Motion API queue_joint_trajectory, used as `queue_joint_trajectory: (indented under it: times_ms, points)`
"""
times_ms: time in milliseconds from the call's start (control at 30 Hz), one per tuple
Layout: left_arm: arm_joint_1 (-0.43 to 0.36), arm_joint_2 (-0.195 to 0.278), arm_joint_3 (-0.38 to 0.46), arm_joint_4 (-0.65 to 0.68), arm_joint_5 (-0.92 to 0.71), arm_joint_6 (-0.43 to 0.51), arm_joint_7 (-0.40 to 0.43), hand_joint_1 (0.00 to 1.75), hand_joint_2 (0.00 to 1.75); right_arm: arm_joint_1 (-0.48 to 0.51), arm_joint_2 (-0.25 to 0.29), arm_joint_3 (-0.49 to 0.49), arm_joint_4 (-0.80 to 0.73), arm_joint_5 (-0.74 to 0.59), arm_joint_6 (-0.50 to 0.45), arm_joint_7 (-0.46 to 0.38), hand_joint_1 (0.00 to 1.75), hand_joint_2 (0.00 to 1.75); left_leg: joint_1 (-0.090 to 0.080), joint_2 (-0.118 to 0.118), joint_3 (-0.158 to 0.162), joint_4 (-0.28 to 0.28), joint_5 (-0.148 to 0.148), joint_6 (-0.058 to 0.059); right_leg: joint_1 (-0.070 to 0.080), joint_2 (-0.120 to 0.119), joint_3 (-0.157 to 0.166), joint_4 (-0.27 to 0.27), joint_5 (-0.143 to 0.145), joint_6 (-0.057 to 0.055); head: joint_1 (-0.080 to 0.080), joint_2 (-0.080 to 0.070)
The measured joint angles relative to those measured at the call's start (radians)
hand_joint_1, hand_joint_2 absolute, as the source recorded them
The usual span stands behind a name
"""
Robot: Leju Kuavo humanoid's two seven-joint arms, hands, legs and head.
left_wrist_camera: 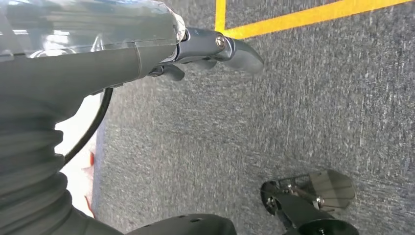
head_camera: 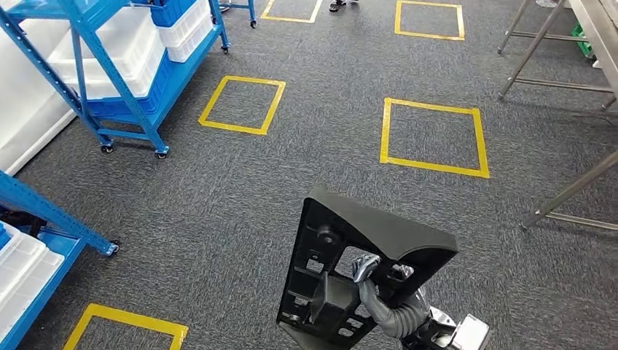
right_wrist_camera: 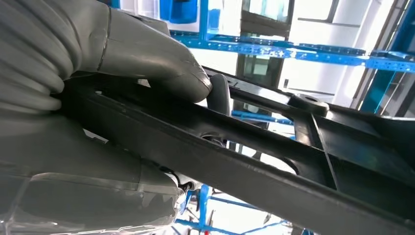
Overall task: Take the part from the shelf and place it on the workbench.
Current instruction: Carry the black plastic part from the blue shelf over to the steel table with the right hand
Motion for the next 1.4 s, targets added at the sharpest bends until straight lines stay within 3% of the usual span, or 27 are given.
queue_joint_trajectory:
  times_ms: [67, 133, 167, 200, 233, 267, 333, 400, 467, 533, 600, 667, 700, 733, 800, 867, 900, 967, 1000, 1067, 1133, 1167, 1200, 1233, 1267, 1333, 1400]
  points:
    - [0.0, -0.001, 0.0, 0.0, 0.005, -0.001, 0.015, 0.0, 1.75, 0.0, -0.003, 0.0, -0.006, 0.001, 0.001, -0.003, 1.75, 1.75, 0.003, -0.044, -0.036, 0.084, -0.054, -0.003, 0.0, 0.021, 0.001, -0.002, 0.002, -0.012, 0.0, 0.0]
    - [0.0, -0.001, 0.0, 0.0, 0.006, -0.004, 0.035, 0.0, 1.75, -0.005, -0.004, 0.001, -0.005, -0.003, 0.003, -0.006, 1.75, 1.75, 0.001, -0.079, -0.108, 0.23, -0.116, 0.001, 0.006, 0.043, 0.0, -0.002, 0.003, -0.018, 0.0, 0.0]
    - [0.001, -0.001, 0.0, 0.0, 0.006, -0.007, 0.047, 0.0, 1.75, -0.008, -0.004, 0.001, -0.003, -0.007, 0.005, -0.007, 1.75, 1.75, -0.002, -0.086, -0.135, 0.28, -0.126, 0.006, 0.011, 0.057, 0.001, -0.002, 0.003, -0.02, 0.0, 0.0]
    - [0.004, -0.001, 0.0, 0.0, 0.007, -0.008, 0.058, 0.0, 1.75, -0.011, -0.004, 0.001, -0.001, -0.013, 0.006, -0.008, 1.75, 1.75, -0.004, -0.091, -0.147, 0.294, -0.116, 0.012, 0.015, 0.071, 0.002, -0.002, 0.003, -0.022, 0.0, 0.0]
    - [0.007, -0.001, 0.0, 0.0, 0.008, -0.01, 0.066, 0.0, 1.75, -0.013, -0.004, 0.001, 0.001, -0.018, 0.006, -0.009, 1.75, 1.75, -0.008, -0.097, -0.139, 0.262, -0.084, 0.021, 0.017, 0.086, 0.004, -0.002, 0.003, -0.022, 0.0, 0.0]
    - [0.01, 0.0, 0.001, 0.0, 0.007, -0.011, 0.074, 0.0, 1.75, -0.016, -0.004, 0.001, 0.003, -0.022, 0.007, -0.01, 1.75, 1.75, -0.013, -0.109, -0.114, 0.195, -0.04, 0.031, 0.019, 0.101, 0.006, -0.002, 0.003, -0.023, 0.0, 0.0]
    - [0.014, 0.001, 0.001, 0.0, -0.001, -0.013, 0.085, 0.0, 1.75, -0.02, -0.004, 0.002, 0.006, -0.025, 0.01, -0.009, 1.75, 1.75, -0.021, -0.149, -0.061, 0.06, 0.021, 0.047, 0.019, 0.123, 0.007, -0.002, 0.004, -0.02, 0.0, 0.0]
    - [0.013, 0.002, 0.001, 0.0, 0.002, -0.011, 0.087, 0.0, 1.75, -0.025, -0.004, 0.003, 0.01, -0.028, 0.012, -0.003, 1.75, 1.75, -0.025, -0.17, -0.042, 0.009, 0.031, 0.053, 0.015, 0.14, 0.002, -0.003, 0.008, -0.011, 0.0, 0.0]
    - [0.01, 0.0, 0.001, 0.0, 0.011, -0.006, 0.072, 0.0, 1.75, -0.027, -0.006, 0.003, 0.014, -0.032, 0.014, 0.005, 1.75, 1.75, -0.024, -0.153, -0.036, -0.006, 0.039, 0.058, 0.013, 0.153, -0.002, -0.004, 0.012, 0.001, 0.0, 0.0]
    - [0.01, -0.003, 0.001, 0.0, 0.013, 0.0, 0.047, 0.0, 1.75, -0.031, -0.01, 0.003, 0.018, -0.037, 0.015, 0.007, 1.75, 1.75, -0.02, -0.13, -0.028, -0.026, 0.051, 0.068, 0.017, 0.111, -0.018, 0.027, -0.011, 0.01, 0.0, 0.0]
    - [0.011, -0.005, 0.001, 0.0, 0.012, 0.005, 0.027, 0.0, 1.75, -0.038, -0.014, 0.003, 0.024, -0.04, 0.018, 0.008, 1.75, 1.75, -0.02, -0.104, -0.025, -0.036, 0.056, 0.073, 0.016, 0.052, -0.067, 0.13, -0.073, 0.018, 0.0, 0.0]
    - [0.012, -0.009, 0.001, 0.0, 0.012, 0.006, 0.014, 0.0, 1.75, -0.042, -0.017, 0.002, 0.031, -0.041, 0.017, 0.007, 1.75, 1.75, -0.021, -0.076, -0.026, -0.035, 0.054, 0.073, 0.008, 0.035, -0.12, 0.241, -0.118, 0.029, 0.0, 0.0]
    - [0.012, -0.012, 0.001, 0.0, 0.012, 0.006, 0.011, 0.0, 1.75, -0.042, -0.018, 0.002, 0.034, -0.041, 0.015, 0.006, 1.75, 1.75, -0.02, -0.062, -0.026, -0.034, 0.052, 0.071, 0.004, 0.031, -0.126, 0.254, -0.114, 0.034, 0.0, 0.0]
    - [0.012, -0.015, 0.001, 0.0, 0.011, 0.006, 0.008, 0.0, 1.75, -0.042, -0.02, 0.002, 0.036, -0.039, 0.011, 0.005, 1.75, 1.75, -0.019, -0.05, -0.026, -0.032, 0.05, 0.068, -0.001, 0.026, -0.111, 0.228, -0.092, 0.039, 0.0, 0.0]
    - [0.01, -0.02, 0.001, 0.0, 0.011, 0.005, 0.008, 0.0, 1.75, -0.042, -0.021, 0.002, 0.037, -0.035, 0.004, 0.003, 1.75, 1.75, -0.016, -0.029, -0.024, -0.024, 0.041, 0.059, -0.005, -0.006, -0.039, 0.096, -0.033, 0.044, 0.0, 0.0]
    - [0.007, -0.022, 0.001, 0.0, 0.009, 0.004, 0.013, 0.0, 1.75, -0.044, -0.022, 0.002, 0.036, -0.029, -0.001, 0.001, 1.75, 1.75, -0.018, -0.014, -0.023, -0.013, 0.03, 0.046, -0.002, -0.031, 0.01, 0.003, -0.008, 0.034, 0.0, 0.0]
    - [0.005, -0.023, 0.001, 0.0, 0.008, 0.004, 0.018, 0.0, 1.75, -0.044, -0.022, 0.002, 0.035, -0.026, -0.004, 0.001, 1.75, 1.75, -0.02, -0.007, -0.022, -0.01, 0.026, 0.04, 0.001, -0.032, 0.013, -0.006, -0.012, 0.026, 0.0, 0.0]
    - [0.002, -0.024, 0.001, 0.0, 0.005, 0.002, 0.025, 0.0, 1.75, -0.042, -0.023, 0.001, 0.034, -0.02, -0.011, 0.002, 1.75, 1.75, -0.02, 0.005, -0.017, -0.009, 0.021, 0.029, 0.003, -0.011, 0.012, -0.006, -0.009, 0.012, 0.0, 0.0]
    - [0.001, -0.024, 0.001, 0.0, 0.003, 0.002, 0.027, 0.0, 1.75, -0.041, -0.023, 0.001, 0.032, -0.018, -0.013, 0.002, 1.75, 1.75, -0.018, -0.004, -0.017, -0.003, 0.014, 0.023, 0.001, -0.002, 0.012, -0.008, -0.008, 0.006, 0.0, 0.0]
    - [0.0, -0.024, 0.001, 0.0, 0.002, 0.0, 0.027, 0.0, 1.75, -0.041, -0.024, 0.0, 0.028, -0.016, -0.015, 0.001, 1.75, 1.75, -0.013, -0.046, -0.042, 0.06, -0.03, 0.013, -0.003, 0.016, 0.013, -0.011, -0.005, -0.005, 0.0, 0.0]
    - [-0.006, -0.025, 0.001, 0.0, 0.003, -0.002, 0.026, 0.0, 1.75, -0.041, -0.024, 0.0, 0.027, -0.016, -0.015, 0.001, 1.75, 1.75, -0.011, -0.082, -0.104, 0.201, -0.098, 0.009, 0.0, 0.035, 0.012, -0.011, -0.004, -0.011, 0.0, 0.0]
    - [-0.01, -0.025, 0.001, 0.0, 0.004, -0.002, 0.025, 0.0, 1.75, -0.041, -0.025, 0.0, 0.027, -0.015, -0.015, 0.001, 1.75, 1.75, -0.012, -0.086, -0.132, 0.263, -0.119, 0.01, 0.002, 0.046, 0.012, -0.011, -0.004, -0.012, 0.0, 0.0]
    - [-0.013, -0.025, 0.001, 0.0, 0.004, -0.003, 0.025, 0.0, 1.75, -0.04, -0.025, 0.0, 0.027, -0.015, -0.015, 0.001, 1.75, 1.75, -0.012, -0.087, -0.147, 0.296, -0.121, 0.012, 0.004, 0.059, 0.012, -0.01, -0.003, -0.013, 0.0, 0.0]
    - [-0.014, -0.025, 0.001, 0.0, 0.004, -0.004, 0.026, 0.0, 1.75, -0.04, -0.025, 0.0, 0.027, -0.015, -0.015, 0.001, 1.75, 1.75, -0.012, -0.09, -0.142, 0.284, -0.101, 0.016, 0.006, 0.073, 0.014, -0.01, -0.003, -0.013, 0.0, 0.0]
    - [-0.013, -0.025, 0.001, 0.0, 0.004, -0.004, 0.026, 0.0, 1.75, -0.04, -0.025, 0.0, 0.027, -0.015, -0.015, 0.001, 1.75, 1.75, -0.012, -0.097, -0.118, 0.229, -0.064, 0.021, 0.007, 0.088, 0.016, -0.01, -0.003, -0.013, 0.0, 0.0]
    - [-0.008, -0.025, 0.001, 0.0, 0.003, -0.005, 0.028, 0.0, 1.75, -0.04, -0.025, 0.0, 0.026, -0.015, -0.015, 0.001, 1.75, 1.75, -0.012, -0.141, -0.055, 0.084, 0.004, 0.032, 0.006, 0.116, 0.017, -0.009, -0.001, -0.009, 0.0, 0.0]
    - [-0.006, -0.025, 0.001, 0.0, 0.003, -0.005, 0.028, 0.0, 1.75, -0.041, -0.026, 0.0, 0.026, -0.015, -0.015, 0.001, 1.75, 1.75, -0.014, -0.175, -0.025, 0.006, 0.022, 0.038, 0.003, 0.138, 0.009, -0.009, 0.004, 0.001, 0.0, 0.0]
